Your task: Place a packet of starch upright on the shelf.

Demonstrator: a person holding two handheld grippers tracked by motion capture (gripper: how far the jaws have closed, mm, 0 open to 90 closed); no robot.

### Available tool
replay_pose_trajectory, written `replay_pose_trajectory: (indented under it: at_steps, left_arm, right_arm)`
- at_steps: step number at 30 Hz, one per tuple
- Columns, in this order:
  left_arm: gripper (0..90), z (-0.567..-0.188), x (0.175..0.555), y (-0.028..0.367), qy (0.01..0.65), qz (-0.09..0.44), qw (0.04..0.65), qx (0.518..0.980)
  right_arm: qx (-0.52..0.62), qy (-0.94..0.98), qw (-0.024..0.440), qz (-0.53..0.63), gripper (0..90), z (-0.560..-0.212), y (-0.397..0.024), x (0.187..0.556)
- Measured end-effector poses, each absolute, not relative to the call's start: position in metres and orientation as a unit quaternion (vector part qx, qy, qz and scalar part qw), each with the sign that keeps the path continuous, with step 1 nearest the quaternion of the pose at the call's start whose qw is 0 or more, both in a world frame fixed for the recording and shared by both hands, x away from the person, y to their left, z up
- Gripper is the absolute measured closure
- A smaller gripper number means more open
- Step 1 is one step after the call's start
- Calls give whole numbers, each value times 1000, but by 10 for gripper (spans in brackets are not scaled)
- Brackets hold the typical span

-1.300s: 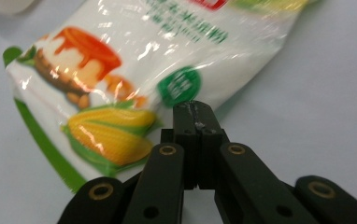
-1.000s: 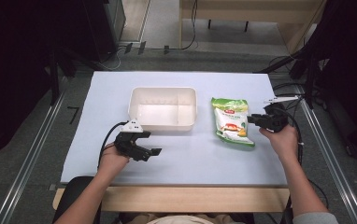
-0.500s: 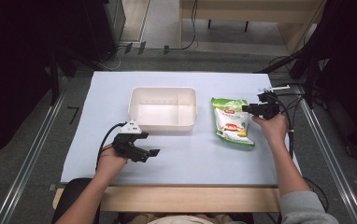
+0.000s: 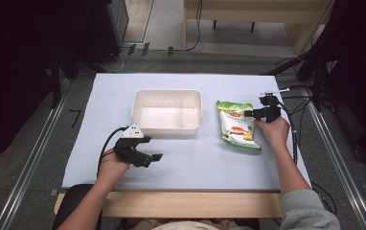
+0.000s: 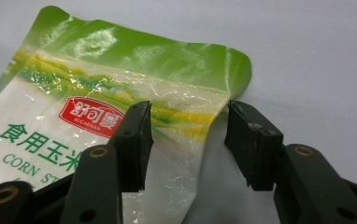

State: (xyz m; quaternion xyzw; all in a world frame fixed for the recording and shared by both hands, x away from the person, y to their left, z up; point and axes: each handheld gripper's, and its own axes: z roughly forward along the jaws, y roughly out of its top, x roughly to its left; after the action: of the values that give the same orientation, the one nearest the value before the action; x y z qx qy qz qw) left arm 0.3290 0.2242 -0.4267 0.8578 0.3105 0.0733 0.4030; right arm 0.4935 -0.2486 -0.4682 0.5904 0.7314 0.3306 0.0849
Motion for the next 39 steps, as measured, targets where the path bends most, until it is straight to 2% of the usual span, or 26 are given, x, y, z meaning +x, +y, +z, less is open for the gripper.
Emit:
replay_pose_trajectory:
  at_steps: [4,9,15,18,39]
  left_arm:
    - [167,-427,329,224,310,74,403,858]
    - [166,-426,329,224,310,75,401,859]
    - [167,-426,329,224,310,75,401,858]
    - [167,-426,329,224,310,75,402,858]
    - [167,-426,329,225,311,74,409,855]
  right_arm:
    - [583,735,57,341,551,-469,-247,492]
    - [564,752,68,335,568,-468,-232,490]
    - [562,751,69,339,802,-470,-230,490]
    - [557,755,67,341,881,-469,-230,489]
    - [501,765,107,389,900,-409,-228,461]
